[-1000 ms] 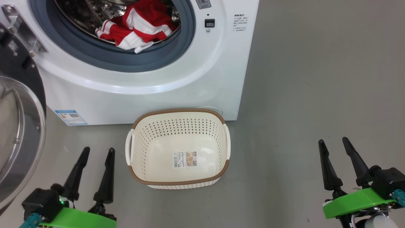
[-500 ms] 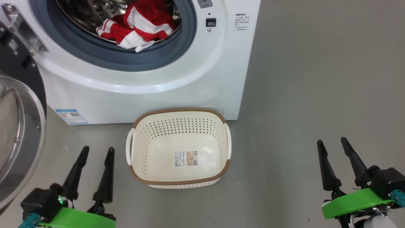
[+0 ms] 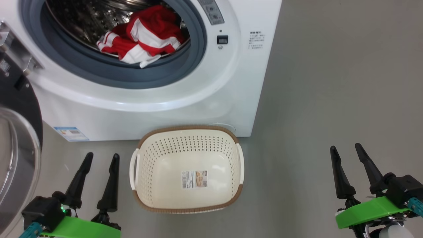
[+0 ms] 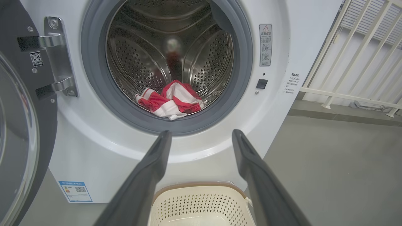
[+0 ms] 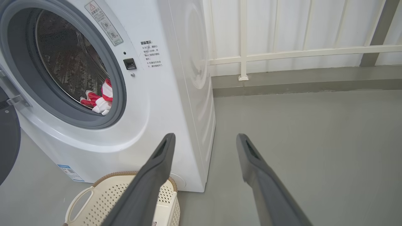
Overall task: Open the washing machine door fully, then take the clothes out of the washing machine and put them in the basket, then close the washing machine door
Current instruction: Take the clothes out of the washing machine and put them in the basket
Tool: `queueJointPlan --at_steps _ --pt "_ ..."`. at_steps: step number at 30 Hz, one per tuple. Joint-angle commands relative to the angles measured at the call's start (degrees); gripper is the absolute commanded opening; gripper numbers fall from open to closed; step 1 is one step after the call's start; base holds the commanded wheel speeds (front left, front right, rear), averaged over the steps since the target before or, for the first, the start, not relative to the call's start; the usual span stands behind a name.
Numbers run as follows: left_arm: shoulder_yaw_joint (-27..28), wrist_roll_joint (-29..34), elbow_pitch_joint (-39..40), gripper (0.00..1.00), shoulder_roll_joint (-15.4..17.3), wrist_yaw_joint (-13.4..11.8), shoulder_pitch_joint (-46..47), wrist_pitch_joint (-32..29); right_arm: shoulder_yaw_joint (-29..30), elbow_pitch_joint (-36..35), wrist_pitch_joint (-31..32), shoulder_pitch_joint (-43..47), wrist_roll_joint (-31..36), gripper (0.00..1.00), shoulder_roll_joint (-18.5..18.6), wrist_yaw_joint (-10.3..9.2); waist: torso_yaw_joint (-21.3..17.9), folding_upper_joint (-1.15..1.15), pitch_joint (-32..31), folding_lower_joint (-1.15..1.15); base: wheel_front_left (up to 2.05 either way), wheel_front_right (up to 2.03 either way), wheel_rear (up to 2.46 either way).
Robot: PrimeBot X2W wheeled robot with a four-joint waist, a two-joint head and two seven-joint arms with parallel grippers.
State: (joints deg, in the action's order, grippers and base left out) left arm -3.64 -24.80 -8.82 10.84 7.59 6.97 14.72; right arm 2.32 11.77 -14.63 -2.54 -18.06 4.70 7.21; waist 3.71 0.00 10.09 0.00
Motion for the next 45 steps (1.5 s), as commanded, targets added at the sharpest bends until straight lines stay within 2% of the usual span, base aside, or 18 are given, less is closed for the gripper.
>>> queueJointPlan --at_steps 1,14,34,39,45 --pt "1.99 -0.27 1.17 1.0 1.34 -0.1 1.43 0.28 -1.5 -1.46 -0.37 -1.12 0.27 1.0 0.47 0.28 0.06 0.0 0.21 0.0 1.31 -1.49 0.17" --pt "2.51 0.45 0.95 1.0 1.06 -0.1 2.06 0.28 -1.8 -1.43 -0.37 -1.59 0.37 1.0 0.18 0.28 0.18 0.0 0.91 0.0 1.1 -1.22 0.12" --pt "2.24 0.56 -1.51 1.0 1.3 -0.1 3.16 0.28 -2.0 -1.37 -0.37 -2.51 0.58 1.0 -0.08 0.28 -0.14 0.0 2.55 0.0 0.04 -0.04 0.0" --pt "2.25 0.94 -3.47 1.0 1.23 -0.1 6.09 0.28 -2.2 -1.71 -0.37 -3.64 0.74 1.0 -0.48 0.28 -0.77 0.0 4.67 0.0 0.0 0.0 0.0" --pt "0.46 0.79 -8.47 1.0 2.1 -0.1 14.98 0.28 -2.47 -2.04 -0.37 -5.47 1.01 1.0 -1.19 0.28 -1.85 0.0 8.89 0.0 0.0 0.0 0.0"
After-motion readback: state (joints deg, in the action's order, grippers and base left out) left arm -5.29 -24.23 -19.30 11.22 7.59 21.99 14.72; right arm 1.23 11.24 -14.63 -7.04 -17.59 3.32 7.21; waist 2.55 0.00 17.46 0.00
